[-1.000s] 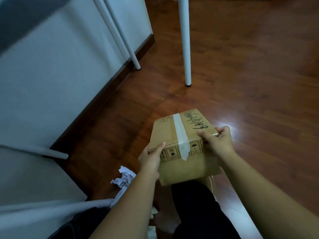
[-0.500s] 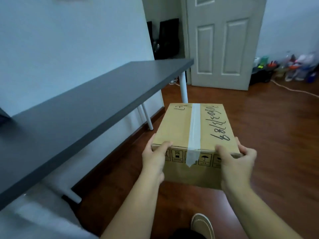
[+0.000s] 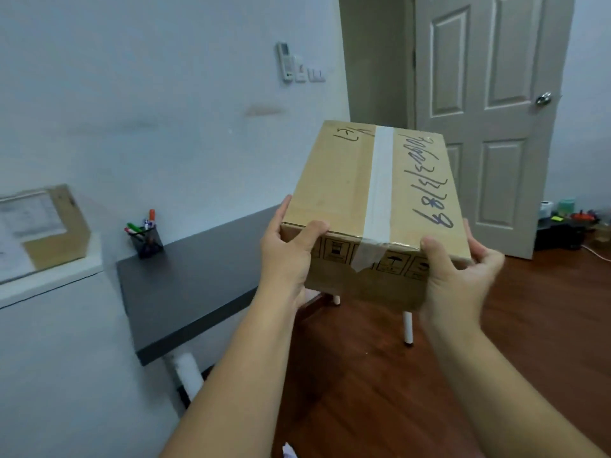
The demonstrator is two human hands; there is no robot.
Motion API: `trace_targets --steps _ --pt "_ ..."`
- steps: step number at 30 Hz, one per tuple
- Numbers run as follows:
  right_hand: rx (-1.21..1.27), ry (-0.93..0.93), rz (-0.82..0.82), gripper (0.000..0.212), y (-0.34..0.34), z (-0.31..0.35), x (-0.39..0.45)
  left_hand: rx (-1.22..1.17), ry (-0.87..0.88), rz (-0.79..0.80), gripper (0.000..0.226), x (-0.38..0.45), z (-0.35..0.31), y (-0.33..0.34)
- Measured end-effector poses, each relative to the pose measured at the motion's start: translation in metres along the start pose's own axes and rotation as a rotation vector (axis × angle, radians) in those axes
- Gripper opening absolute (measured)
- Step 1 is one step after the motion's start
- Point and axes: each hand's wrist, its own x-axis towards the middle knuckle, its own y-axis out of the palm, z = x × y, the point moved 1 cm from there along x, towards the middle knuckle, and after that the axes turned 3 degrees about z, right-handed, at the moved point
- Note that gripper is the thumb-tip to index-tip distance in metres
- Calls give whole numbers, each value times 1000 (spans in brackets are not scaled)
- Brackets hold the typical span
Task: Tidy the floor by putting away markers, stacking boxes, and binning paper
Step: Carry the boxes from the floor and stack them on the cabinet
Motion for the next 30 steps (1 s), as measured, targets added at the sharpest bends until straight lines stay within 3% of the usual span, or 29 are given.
trace_targets --steps 7,14,20,30 --pt "112 22 253 59 94 -2 -45 13 229 -161 71 -17 -80 -79" --pt "147 136 517 55 198 -27 -99 50 372 -370 75 -43 -154 -172" --pt "142 195 734 54 296 -49 -149 52 443 -547 72 -58 -201 -261" --pt "-31 286 982 77 398 -99 -214 160 495 -747 68 -70 -240 -362"
